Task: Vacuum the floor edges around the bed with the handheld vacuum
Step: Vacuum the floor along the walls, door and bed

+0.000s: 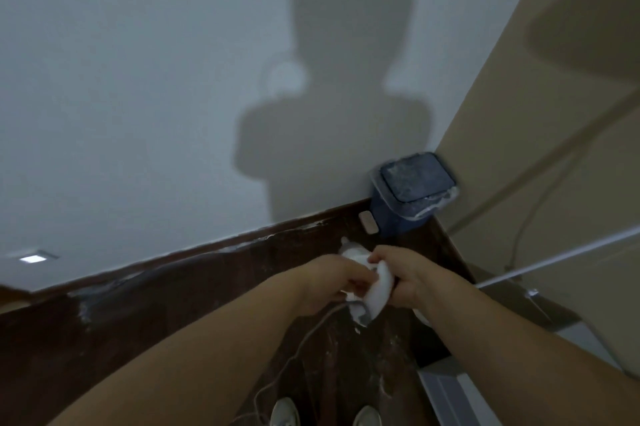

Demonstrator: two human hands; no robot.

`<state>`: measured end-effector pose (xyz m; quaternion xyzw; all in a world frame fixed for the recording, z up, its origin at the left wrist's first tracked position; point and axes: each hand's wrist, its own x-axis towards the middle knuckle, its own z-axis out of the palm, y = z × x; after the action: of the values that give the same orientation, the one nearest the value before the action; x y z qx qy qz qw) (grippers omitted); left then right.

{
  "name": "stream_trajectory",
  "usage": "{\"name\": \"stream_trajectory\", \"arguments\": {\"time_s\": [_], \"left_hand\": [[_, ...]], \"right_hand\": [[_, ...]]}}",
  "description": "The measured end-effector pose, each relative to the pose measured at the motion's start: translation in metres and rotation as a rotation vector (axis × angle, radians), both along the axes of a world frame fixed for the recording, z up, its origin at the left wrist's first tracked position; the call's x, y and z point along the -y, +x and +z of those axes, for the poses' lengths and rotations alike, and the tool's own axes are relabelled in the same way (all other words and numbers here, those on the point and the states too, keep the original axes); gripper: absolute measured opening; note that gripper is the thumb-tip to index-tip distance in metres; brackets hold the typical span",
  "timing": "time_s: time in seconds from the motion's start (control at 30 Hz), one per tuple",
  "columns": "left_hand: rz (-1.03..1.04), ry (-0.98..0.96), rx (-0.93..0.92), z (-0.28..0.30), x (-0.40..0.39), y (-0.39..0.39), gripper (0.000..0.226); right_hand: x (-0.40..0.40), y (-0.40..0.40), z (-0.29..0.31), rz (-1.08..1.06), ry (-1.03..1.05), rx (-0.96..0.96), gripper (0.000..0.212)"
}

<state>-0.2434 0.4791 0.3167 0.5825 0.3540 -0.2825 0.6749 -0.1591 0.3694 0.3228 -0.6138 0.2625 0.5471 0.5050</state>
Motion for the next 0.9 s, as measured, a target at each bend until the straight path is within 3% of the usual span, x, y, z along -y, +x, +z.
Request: {"name": "stream_trajectory", "arguments": {"time_s": [0.1,0.13,0.3,0.43,0.53,0.73,0.9], "left_hand": [[0.110,0.119,-0.066,-0.011,-0.019,-0.005,0.014],[0.092,0.151,-0.102,-0.016,-0.020,-0.006,0.011],[0.051,0.077,-0.196,-0.024,-0.002,-0.006,0.042],[0.014,0.044,-0.168,-0.029,0.001,-0.006,0.023],[0.042,0.060,-0.155,-0.032,0.001,-0.007,0.034],[0.018,0.034,-0.193,-0.031,0.001,-0.005,0.043],[0.027,0.049,-0.221,-0.042,-0.001,-0.001,0.047]], "right_hand": [[-0.002,-0.002,0.001,-0.118,0.026,-0.013,0.027],[-0.002,-0.003,0.002,-0.173,0.045,-0.023,0.022],[0.002,-0.005,-0.004,-0.210,0.097,-0.034,0.025],[0.001,-0.006,-0.008,-0.218,0.154,-0.050,0.044],[-0.001,-0.002,-0.007,-0.208,0.139,-0.036,0.044],[-0.004,0.004,-0.010,-0.083,-0.054,0.029,0.066],[-0.005,0.002,-0.027,-0.090,-0.078,0.076,0.053]]}}
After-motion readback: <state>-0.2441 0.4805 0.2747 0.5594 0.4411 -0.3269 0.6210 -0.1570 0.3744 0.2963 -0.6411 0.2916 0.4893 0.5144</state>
